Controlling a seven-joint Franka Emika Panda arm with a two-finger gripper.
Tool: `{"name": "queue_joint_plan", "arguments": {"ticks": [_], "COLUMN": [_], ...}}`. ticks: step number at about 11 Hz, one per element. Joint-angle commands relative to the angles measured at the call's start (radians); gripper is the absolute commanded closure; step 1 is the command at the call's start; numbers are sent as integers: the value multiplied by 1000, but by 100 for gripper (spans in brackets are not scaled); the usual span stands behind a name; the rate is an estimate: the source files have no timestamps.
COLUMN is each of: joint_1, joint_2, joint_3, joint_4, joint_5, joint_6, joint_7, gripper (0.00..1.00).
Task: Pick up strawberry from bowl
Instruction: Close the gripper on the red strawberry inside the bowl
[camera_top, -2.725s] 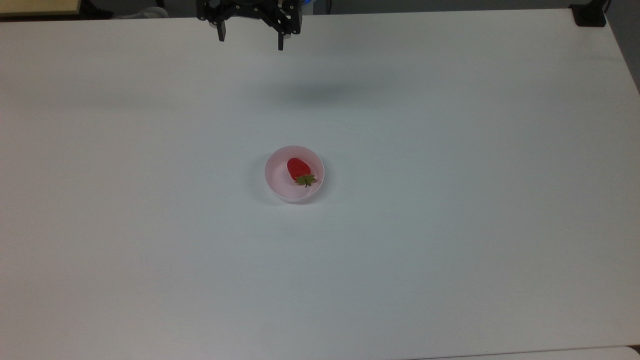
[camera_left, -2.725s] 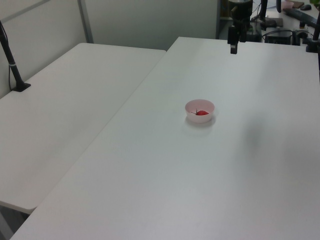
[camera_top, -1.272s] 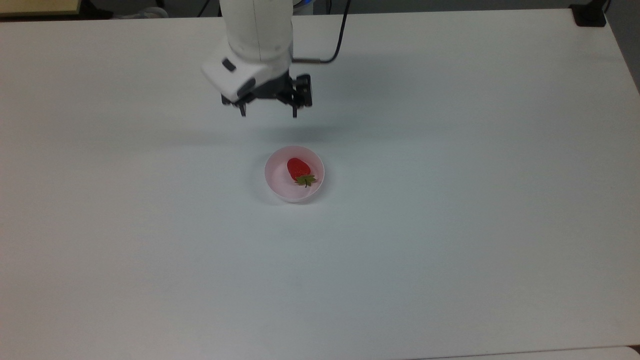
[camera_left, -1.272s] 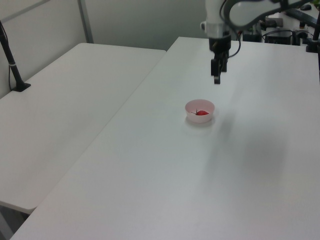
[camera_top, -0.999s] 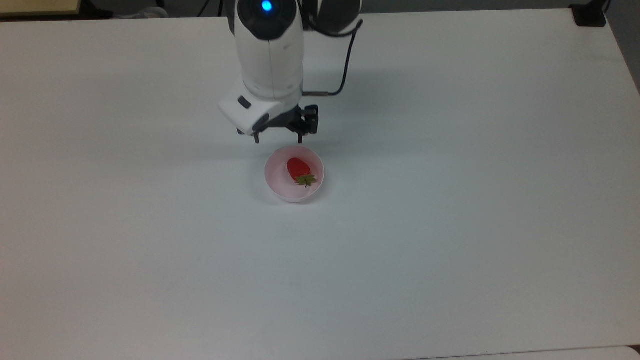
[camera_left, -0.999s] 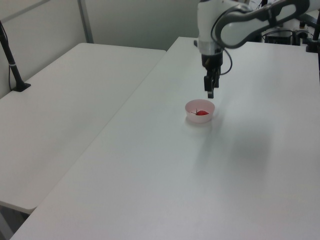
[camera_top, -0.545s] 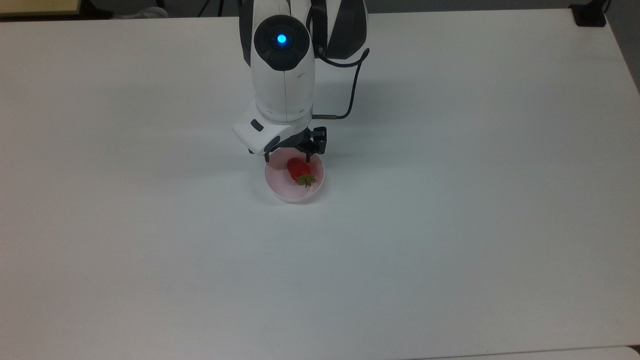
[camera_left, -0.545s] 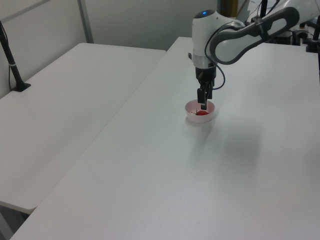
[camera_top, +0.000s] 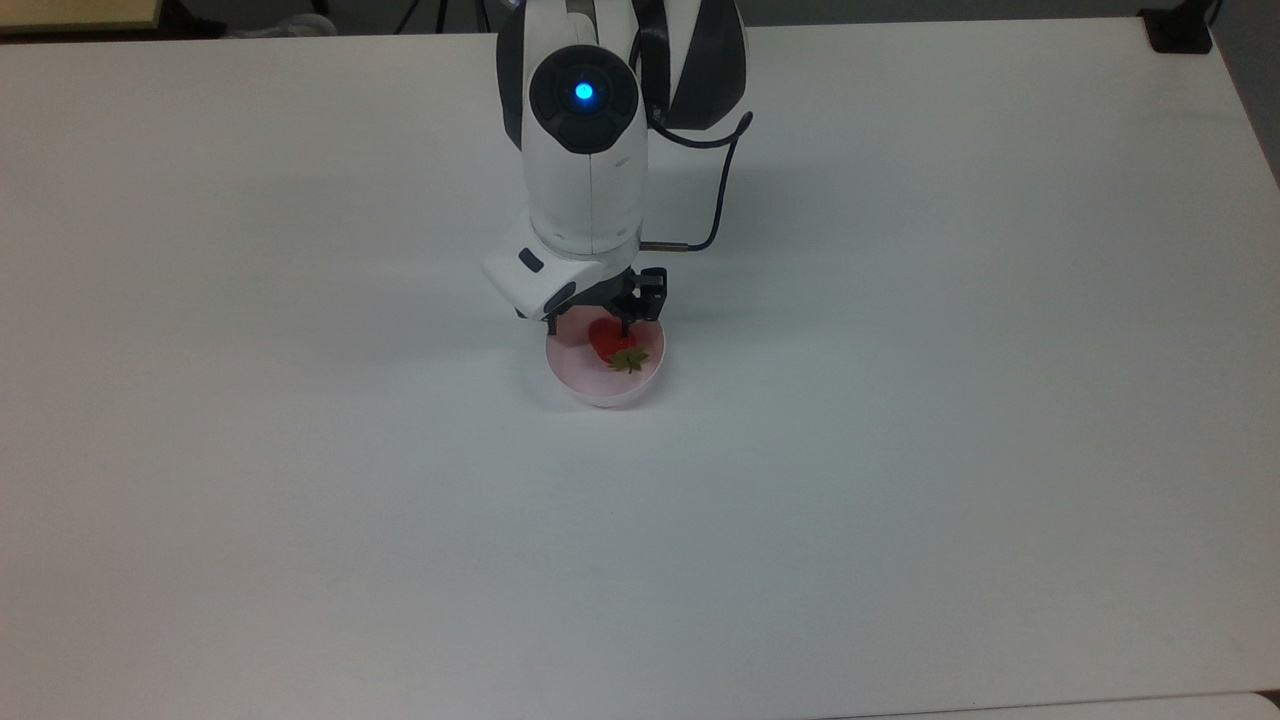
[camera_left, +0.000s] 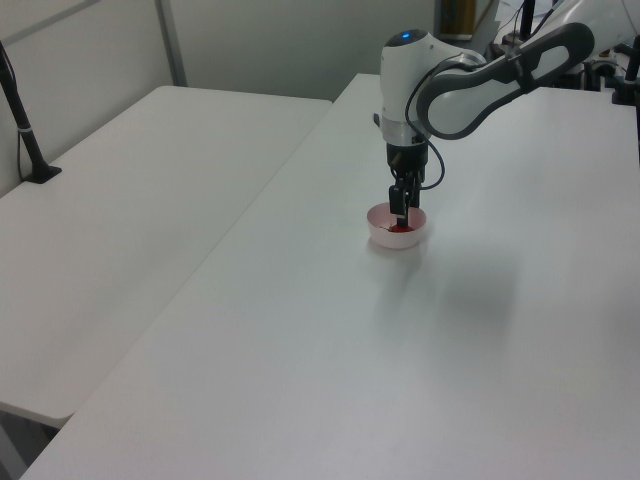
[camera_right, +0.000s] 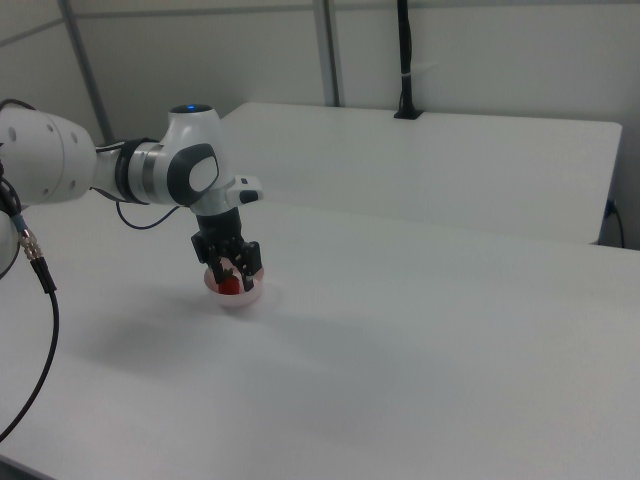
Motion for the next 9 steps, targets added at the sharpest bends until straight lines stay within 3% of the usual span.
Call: {"name": "queue_joint_plan", "arguments": {"ticks": [1,4,9], "joint_1": [9,4,15], "joint_2": [5,-8,7], "joint_3": [-8,-10,-7], "joint_4": [14,62,66], "joint_5": [4,4,16], "joint_6": [10,-52,-47], "joint_7": [9,8,19], "gripper": [28,26,26]}}
